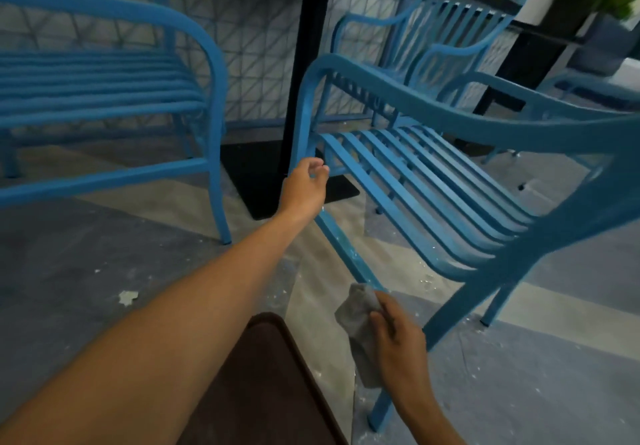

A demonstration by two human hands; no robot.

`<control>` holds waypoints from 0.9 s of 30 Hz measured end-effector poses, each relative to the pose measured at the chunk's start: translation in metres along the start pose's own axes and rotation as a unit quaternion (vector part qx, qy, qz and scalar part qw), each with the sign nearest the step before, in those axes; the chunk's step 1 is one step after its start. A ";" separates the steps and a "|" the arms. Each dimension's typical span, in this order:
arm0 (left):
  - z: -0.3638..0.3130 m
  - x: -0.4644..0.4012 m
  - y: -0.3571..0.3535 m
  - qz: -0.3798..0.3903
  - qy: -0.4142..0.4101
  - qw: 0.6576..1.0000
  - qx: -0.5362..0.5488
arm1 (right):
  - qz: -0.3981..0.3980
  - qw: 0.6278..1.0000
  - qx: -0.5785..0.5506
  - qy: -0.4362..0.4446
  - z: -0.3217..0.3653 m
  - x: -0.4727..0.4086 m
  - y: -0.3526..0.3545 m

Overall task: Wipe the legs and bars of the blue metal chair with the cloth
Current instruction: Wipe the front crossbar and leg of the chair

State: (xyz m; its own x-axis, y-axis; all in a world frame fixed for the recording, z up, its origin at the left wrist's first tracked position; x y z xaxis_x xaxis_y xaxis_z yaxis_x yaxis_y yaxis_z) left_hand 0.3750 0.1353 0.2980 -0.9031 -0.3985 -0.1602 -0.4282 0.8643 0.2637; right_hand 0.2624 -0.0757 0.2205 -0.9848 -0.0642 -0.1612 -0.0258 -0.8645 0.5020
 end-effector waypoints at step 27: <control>0.114 -0.189 -0.016 0.127 -0.062 0.990 -0.025 | -0.260 0.965 -0.027 0.027 0.021 -0.087 -0.094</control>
State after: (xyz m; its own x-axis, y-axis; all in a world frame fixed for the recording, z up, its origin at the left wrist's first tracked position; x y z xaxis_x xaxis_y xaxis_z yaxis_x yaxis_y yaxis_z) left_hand 0.5563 0.2323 0.2156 -0.9724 -0.1265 -0.1963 -0.1911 0.9142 0.3573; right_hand 0.3465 0.0220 0.2054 -0.8312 0.3599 -0.4238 -0.5031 -0.8113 0.2977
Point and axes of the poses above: each hand's wrist, its own x-axis away from the middle knuckle, its own y-axis out of the back of the hand, z = x × y, the point moved 6 cm from there along -x, towards the middle knuckle
